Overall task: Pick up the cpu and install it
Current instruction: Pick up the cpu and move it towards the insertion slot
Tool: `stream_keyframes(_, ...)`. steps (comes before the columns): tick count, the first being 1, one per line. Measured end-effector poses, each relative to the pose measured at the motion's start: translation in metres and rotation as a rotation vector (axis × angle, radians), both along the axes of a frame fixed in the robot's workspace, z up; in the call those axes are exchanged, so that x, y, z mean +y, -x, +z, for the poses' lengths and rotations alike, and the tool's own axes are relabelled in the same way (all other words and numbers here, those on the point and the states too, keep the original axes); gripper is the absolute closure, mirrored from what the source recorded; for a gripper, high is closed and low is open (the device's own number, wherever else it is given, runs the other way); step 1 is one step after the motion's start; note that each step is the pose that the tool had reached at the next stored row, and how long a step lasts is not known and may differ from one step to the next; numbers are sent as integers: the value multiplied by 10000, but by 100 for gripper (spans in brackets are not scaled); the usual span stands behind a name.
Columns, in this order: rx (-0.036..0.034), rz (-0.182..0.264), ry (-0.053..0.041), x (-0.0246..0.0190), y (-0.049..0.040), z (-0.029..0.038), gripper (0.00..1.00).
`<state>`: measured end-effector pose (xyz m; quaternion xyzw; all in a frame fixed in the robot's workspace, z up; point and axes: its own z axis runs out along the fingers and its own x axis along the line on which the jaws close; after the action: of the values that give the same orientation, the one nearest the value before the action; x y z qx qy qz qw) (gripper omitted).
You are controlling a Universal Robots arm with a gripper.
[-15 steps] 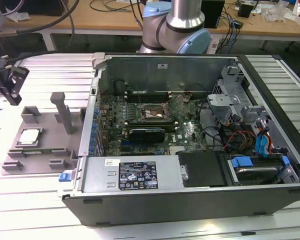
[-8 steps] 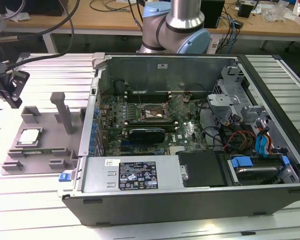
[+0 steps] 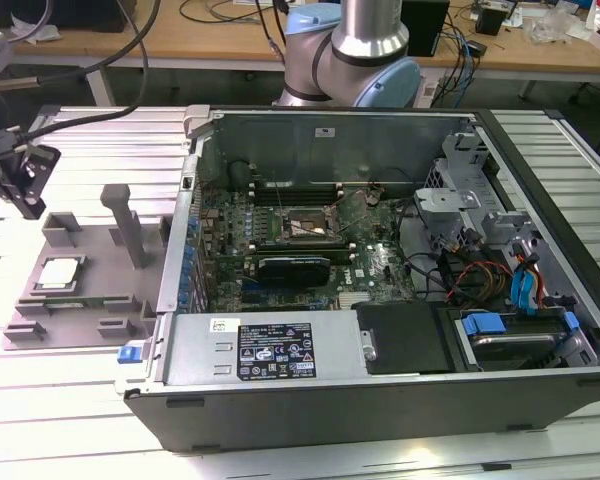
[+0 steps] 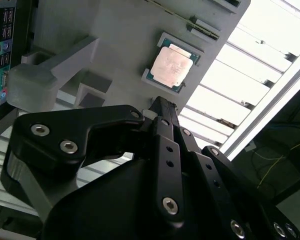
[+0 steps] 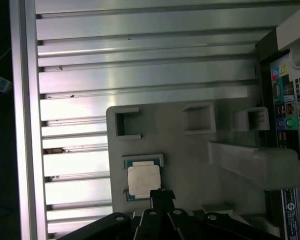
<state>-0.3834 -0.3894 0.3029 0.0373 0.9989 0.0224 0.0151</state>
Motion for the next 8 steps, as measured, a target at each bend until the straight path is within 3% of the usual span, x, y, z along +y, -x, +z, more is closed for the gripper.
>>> stream_keyframes(8, -1, 0, -1, 0, 25, -40, 89)
